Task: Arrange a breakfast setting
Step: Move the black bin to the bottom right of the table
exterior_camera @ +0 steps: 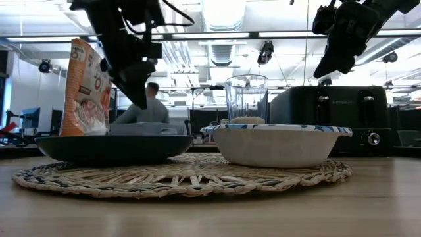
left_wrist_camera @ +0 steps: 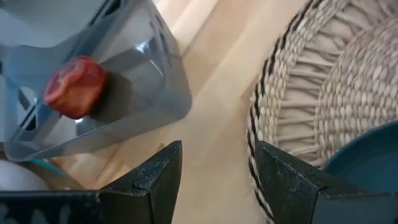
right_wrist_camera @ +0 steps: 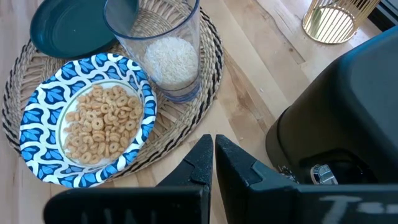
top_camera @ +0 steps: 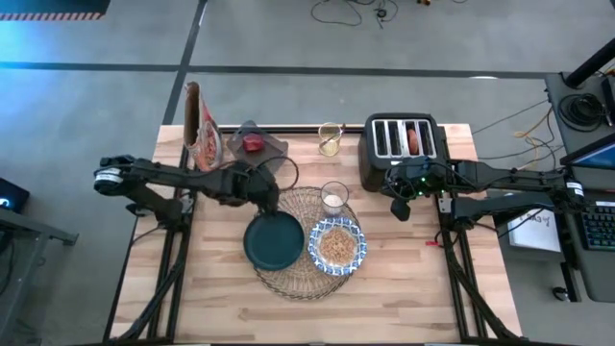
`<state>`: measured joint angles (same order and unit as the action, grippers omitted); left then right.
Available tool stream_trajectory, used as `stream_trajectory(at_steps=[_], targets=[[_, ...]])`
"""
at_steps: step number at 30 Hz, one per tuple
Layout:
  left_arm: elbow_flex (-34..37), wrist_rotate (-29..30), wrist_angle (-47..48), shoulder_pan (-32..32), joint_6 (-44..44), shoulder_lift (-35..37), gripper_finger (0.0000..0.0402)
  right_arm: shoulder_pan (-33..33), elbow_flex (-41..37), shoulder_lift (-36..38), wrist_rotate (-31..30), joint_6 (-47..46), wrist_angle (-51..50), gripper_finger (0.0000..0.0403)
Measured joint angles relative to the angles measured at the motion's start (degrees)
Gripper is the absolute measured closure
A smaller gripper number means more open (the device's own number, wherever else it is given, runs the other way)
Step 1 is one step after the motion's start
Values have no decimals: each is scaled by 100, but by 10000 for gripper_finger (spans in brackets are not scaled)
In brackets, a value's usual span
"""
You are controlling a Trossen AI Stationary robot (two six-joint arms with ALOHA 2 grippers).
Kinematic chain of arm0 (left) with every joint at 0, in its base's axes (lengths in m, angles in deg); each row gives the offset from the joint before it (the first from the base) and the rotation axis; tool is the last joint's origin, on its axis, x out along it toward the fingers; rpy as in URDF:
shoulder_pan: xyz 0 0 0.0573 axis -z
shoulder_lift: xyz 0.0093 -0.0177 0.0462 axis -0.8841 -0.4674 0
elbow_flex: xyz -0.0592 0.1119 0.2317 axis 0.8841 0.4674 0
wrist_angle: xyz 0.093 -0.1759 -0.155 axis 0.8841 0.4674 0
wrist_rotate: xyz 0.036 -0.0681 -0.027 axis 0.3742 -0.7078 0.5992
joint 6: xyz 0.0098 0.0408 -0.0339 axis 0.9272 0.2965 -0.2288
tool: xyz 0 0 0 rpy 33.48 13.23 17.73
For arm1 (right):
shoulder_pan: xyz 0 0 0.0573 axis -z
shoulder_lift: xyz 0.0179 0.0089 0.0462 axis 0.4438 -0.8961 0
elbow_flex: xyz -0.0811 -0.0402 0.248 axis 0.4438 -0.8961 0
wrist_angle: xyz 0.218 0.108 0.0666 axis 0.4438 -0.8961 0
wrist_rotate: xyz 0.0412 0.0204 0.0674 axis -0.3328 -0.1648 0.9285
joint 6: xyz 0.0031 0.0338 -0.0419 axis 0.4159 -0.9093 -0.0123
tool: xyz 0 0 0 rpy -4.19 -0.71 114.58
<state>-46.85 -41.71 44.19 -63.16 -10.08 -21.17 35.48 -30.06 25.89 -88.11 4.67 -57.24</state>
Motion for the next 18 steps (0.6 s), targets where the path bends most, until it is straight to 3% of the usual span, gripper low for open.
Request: stream_trajectory(at_steps=[8,11,18], targets=[[0,-139,-151,-592,1768,0,216,0,0,0,1,0,-1,394],[0,-621,-380,-784,2396,0,216,-1,0,-1,2,1,-2,394],[0,-872,-764,-1187,3165,0,216,1,0,0,0,-1,-2,394]])
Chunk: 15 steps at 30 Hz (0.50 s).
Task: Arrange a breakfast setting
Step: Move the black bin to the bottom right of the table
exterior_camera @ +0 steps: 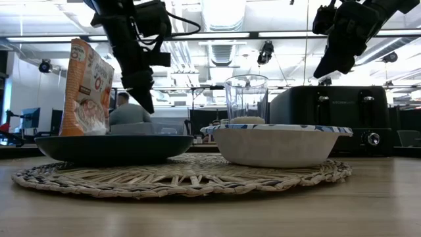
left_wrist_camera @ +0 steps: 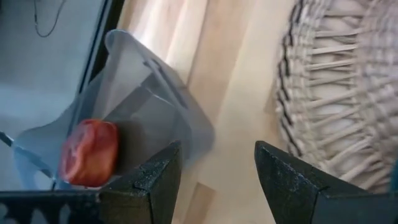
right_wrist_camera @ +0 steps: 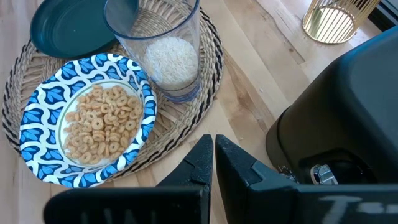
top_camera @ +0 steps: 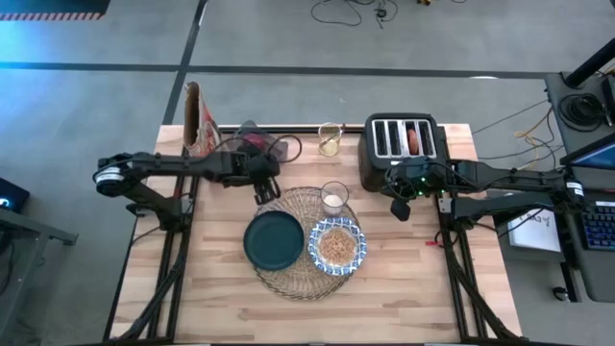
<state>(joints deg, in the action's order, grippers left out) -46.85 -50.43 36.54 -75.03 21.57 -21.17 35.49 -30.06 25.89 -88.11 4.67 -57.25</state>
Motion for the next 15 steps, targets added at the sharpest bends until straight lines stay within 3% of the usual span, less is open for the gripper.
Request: stream_trajectory(at_steps=[7,11,15], targets=[[0,-31,-130,-402,129,-160,216,-1,0,0,0,0,0,394],[0,-433,-307,-608,219,-427,216,-2,0,-2,0,2,0,394],[0,-267,-335,-727,209,-723,217,-1,-1,0,0,1,2,394]])
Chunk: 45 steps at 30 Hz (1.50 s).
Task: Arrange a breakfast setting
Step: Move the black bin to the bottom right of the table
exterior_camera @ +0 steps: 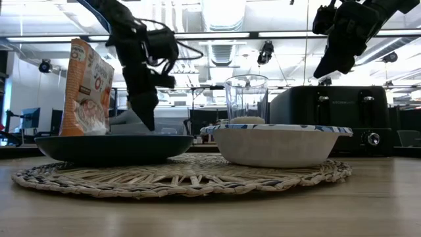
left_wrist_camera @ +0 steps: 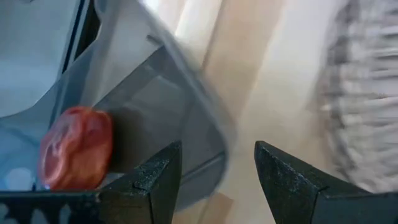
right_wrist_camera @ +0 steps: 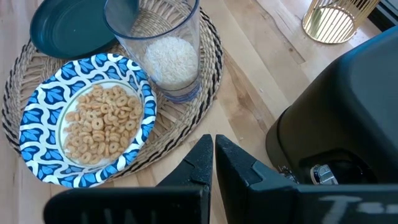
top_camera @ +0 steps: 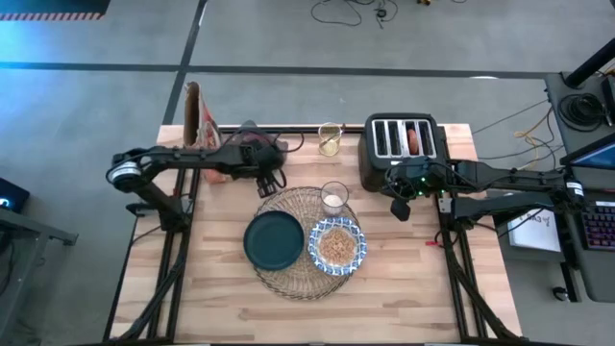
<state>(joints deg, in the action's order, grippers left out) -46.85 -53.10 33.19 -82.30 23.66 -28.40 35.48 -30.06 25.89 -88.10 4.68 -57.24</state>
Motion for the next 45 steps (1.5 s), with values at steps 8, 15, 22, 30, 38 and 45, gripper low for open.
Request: stream_trajectory(at_steps=[8,15,22,30,38,45], targets=[[0,-31,-189,-79,37,-398,263,0,1,1,2,-1,-2,394],[0,-52,-176,-83,-5,-519,357,-1,1,1,0,-1,-2,394],[2,-307,-240,-89,-134,-431,397,0,-1,0,0,0,0,394],[-130,-815,-26,-11,-137,-167,401,-1,1,0,0,-1,-2,394],[-743,-1248,958,454,-120,99,401,0,1,1,1,0,0,394],[-1687,-1246,2085,1318,-641,108,401,1,1,0,2,-1,-2,394]])
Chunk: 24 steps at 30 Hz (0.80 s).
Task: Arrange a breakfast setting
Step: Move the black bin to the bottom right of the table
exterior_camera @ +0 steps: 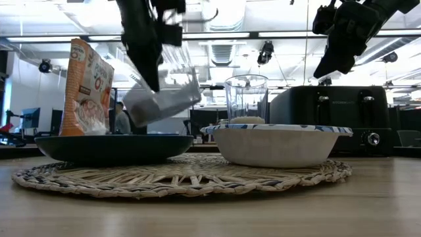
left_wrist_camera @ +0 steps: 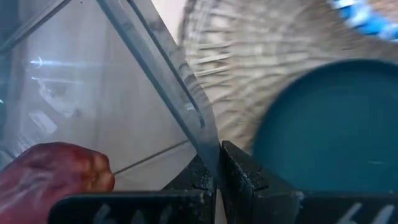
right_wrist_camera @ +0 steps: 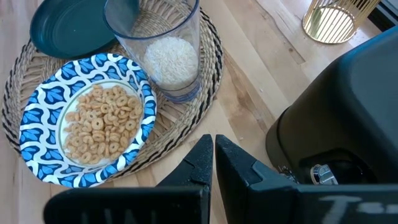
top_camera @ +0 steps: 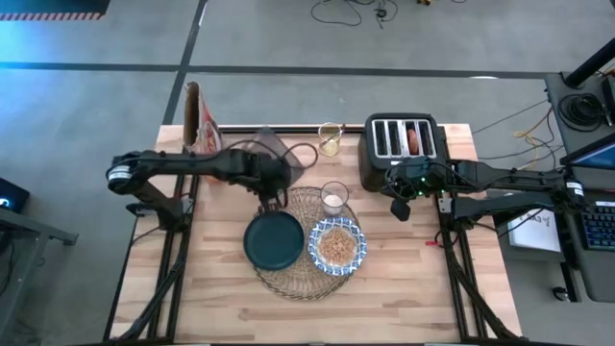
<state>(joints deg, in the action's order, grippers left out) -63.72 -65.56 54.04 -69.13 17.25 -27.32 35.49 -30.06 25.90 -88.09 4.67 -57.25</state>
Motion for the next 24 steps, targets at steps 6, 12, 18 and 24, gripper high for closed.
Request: stream_trajectory(at_steps=[6,12,18,24], targets=[[-575,4,628,885,-1258,0,401,0,0,-1,-2,2,0,394],[-1033,0,1165,1692,-2111,-44,401,-1,0,0,-1,0,0,394],[-1169,9,1661,2289,-3330,-59,402,1,0,-1,0,2,0,394],[-1170,-155,1752,2869,-4697,-61,402,-1,0,0,0,2,2,394]])
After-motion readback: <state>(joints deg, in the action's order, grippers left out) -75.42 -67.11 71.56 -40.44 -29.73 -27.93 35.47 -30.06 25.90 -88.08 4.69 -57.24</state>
